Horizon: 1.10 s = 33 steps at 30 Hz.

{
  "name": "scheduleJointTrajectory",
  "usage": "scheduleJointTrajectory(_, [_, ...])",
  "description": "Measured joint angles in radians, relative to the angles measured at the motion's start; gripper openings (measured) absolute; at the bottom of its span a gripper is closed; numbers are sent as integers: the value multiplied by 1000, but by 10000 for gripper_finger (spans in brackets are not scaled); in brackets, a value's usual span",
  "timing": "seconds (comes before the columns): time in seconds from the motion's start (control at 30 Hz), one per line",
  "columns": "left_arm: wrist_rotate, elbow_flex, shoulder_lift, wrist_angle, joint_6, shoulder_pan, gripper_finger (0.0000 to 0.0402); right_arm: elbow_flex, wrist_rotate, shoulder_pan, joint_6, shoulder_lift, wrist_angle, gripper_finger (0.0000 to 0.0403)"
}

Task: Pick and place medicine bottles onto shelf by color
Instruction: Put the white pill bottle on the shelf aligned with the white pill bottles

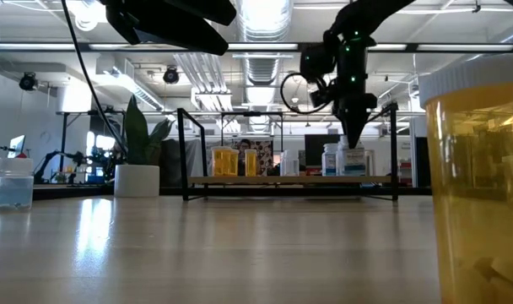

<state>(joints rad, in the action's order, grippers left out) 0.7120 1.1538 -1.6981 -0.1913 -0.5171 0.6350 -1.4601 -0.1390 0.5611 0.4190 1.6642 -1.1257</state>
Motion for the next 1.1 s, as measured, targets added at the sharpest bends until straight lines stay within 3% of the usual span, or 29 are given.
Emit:
scheduleJointTrajectory(0.4, [0,0,0,0,0,0,244,-20,8,15,6,-12,5,266])
scheduleJointTrajectory(0.6, [0,0,0,0,0,0,244,-88,6,17,-25,-37,6,264])
scheduleJointTrajectory(0.8, [0,0,0,0,0,0,244,-130,-83,65,-115,-32,25,198])
scheduleJointTrajectory(1.1, [0,0,0,0,0,0,244,-130,-97,167,-199,2,35,30])
